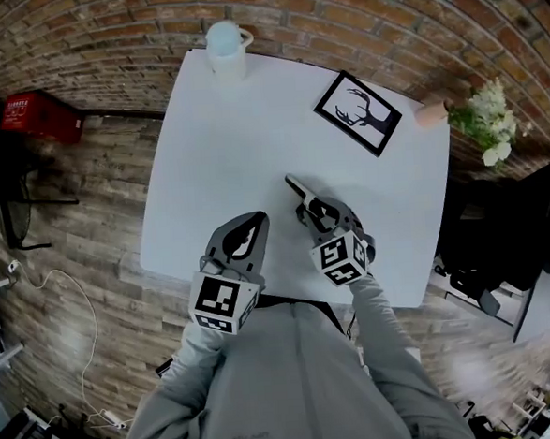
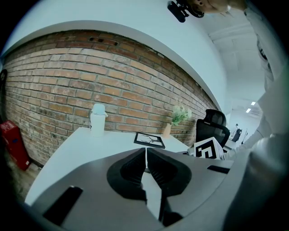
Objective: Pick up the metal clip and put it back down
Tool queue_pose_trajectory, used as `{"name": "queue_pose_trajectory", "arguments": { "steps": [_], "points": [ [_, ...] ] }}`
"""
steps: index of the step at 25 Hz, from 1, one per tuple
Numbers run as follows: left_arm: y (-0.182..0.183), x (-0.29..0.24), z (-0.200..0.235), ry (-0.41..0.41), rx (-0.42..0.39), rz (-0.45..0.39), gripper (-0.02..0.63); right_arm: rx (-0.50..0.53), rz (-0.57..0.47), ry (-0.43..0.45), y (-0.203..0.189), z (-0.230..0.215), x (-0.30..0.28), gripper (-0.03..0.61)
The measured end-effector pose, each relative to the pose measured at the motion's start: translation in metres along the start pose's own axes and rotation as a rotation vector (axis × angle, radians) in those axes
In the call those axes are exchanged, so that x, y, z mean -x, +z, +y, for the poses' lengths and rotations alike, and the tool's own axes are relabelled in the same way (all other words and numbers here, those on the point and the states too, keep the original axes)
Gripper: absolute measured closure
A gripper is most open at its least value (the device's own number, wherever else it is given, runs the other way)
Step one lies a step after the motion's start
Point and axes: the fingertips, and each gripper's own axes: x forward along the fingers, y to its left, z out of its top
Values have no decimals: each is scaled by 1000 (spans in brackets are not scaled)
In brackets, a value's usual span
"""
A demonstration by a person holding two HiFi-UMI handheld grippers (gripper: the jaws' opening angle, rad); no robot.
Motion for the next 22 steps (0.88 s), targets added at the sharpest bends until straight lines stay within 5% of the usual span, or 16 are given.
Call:
{"name": "queue_pose_trajectory", "arguments": {
  "steps": [22],
  "points": [
    [52, 13, -11, 14, -73, -109, 581, -133, -199, -113, 54, -39, 77, 468]
  ]
}}
